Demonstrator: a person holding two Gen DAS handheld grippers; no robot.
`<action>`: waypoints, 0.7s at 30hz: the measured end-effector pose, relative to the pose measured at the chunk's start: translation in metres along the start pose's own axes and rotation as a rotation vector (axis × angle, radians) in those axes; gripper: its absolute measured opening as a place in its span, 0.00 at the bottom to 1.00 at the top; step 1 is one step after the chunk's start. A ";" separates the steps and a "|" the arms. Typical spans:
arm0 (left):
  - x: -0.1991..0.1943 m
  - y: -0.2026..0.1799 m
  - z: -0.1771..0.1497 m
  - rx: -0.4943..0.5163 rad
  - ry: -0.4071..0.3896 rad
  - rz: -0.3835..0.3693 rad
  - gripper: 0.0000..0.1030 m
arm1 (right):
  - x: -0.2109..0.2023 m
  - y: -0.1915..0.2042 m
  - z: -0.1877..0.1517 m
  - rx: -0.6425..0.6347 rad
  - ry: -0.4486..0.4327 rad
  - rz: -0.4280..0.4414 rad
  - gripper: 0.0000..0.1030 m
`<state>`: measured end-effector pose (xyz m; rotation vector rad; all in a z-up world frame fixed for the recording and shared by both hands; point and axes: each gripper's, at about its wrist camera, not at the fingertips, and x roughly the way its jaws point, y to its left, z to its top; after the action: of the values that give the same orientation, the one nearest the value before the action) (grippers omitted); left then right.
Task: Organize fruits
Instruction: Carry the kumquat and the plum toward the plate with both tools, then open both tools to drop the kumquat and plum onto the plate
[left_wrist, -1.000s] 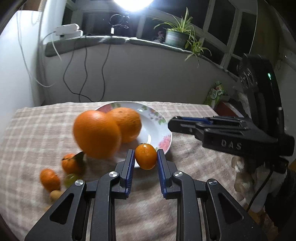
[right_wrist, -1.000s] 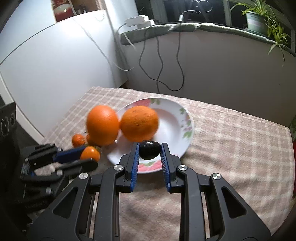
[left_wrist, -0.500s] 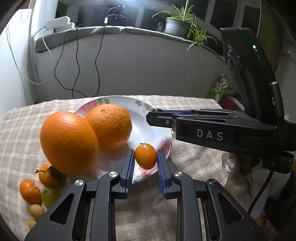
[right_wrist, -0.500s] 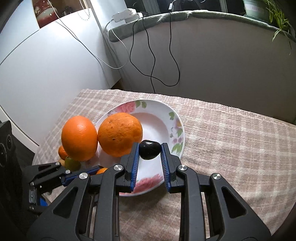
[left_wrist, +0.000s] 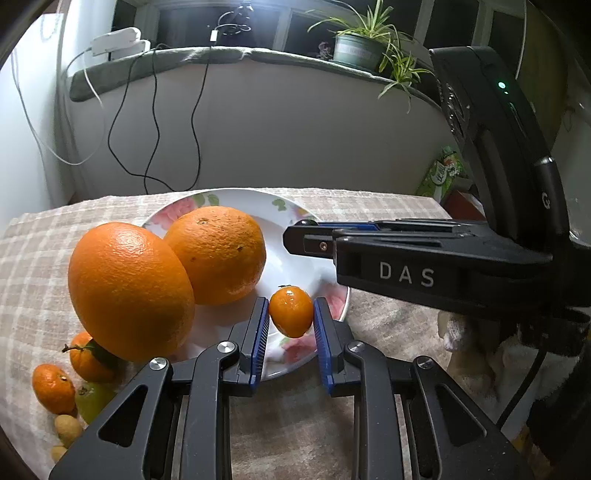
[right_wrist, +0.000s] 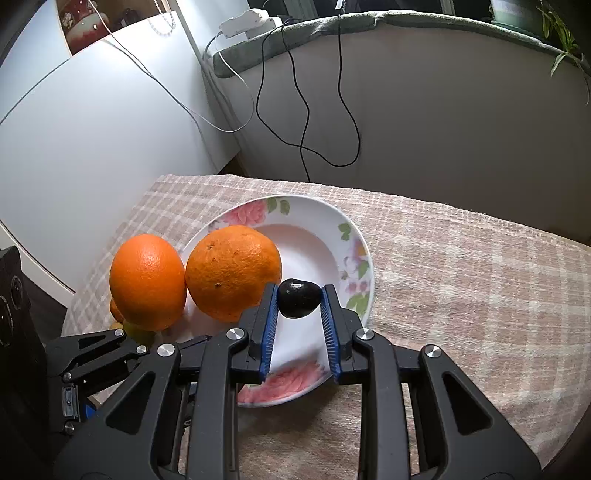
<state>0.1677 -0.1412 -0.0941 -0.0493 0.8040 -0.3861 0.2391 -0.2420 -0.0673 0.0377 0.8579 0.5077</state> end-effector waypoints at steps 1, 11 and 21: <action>0.000 0.001 0.000 -0.002 -0.002 0.001 0.31 | 0.000 0.001 0.000 -0.002 0.003 -0.004 0.24; -0.005 0.004 0.001 -0.017 -0.011 -0.005 0.38 | -0.011 0.001 0.005 0.019 -0.042 -0.026 0.70; -0.013 0.002 -0.003 -0.018 -0.007 -0.023 0.45 | -0.021 0.003 0.007 0.031 -0.071 -0.035 0.80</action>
<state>0.1578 -0.1339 -0.0874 -0.0767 0.8003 -0.3999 0.2314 -0.2474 -0.0465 0.0688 0.7957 0.4581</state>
